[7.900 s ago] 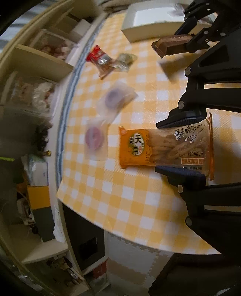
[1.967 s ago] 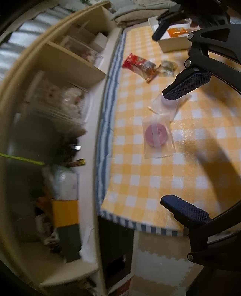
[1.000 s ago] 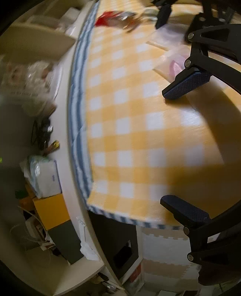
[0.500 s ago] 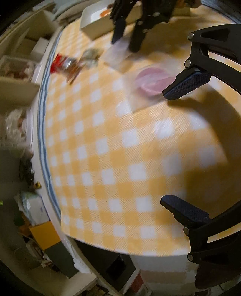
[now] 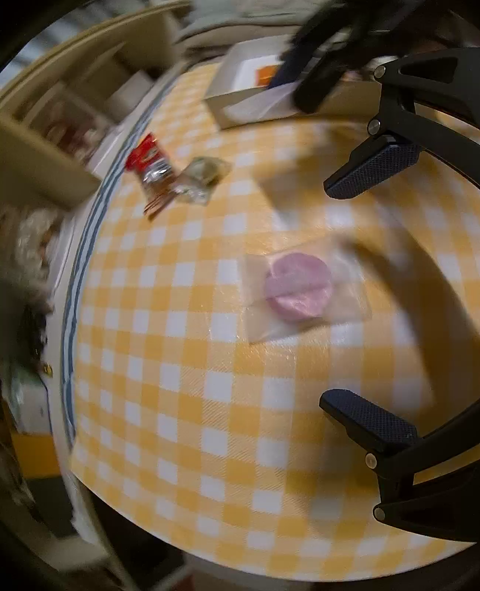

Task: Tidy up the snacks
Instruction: 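Grasp a clear purple ring-cookie packet with the right gripper, then grasp the pink ring-cookie packet with the left gripper while the right lifts its packet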

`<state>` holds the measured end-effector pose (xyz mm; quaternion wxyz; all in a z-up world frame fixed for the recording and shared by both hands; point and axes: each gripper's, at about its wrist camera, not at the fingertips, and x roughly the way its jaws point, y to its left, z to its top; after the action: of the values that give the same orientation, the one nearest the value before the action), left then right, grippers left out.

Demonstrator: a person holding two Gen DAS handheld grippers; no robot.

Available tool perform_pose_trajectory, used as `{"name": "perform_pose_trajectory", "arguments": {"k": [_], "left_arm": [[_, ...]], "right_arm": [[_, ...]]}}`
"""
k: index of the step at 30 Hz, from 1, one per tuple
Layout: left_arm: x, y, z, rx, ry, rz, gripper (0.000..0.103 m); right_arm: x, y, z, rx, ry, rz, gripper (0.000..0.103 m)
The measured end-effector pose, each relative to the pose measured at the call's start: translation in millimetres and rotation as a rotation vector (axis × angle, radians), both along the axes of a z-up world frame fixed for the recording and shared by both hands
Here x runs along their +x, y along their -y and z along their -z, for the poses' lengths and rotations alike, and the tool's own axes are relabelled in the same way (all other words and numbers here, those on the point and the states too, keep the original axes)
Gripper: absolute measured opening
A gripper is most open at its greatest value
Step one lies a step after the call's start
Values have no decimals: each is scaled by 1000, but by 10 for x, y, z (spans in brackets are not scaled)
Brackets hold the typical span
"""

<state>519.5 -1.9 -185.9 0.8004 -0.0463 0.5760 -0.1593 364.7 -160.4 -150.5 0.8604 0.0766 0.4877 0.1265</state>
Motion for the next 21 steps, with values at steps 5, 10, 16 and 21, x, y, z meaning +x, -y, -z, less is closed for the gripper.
{"name": "perform_pose_trajectory", "arguments": {"k": [5,10,16,21], "left_arm": [[26,104,79,7,-46,-118,97],[59,257,95,83,-21,-204,82],[-15,542,86,181,17,-186,50],[-155,645,-99,169,74,-132,48]], "right_arm": [[-87,76,-97,5,13,25,49],[-142,165,-174,6,28,62,49],[-205,234,-220,14,35,81,49],[-272,319,-278,21,51,89,49]]}}
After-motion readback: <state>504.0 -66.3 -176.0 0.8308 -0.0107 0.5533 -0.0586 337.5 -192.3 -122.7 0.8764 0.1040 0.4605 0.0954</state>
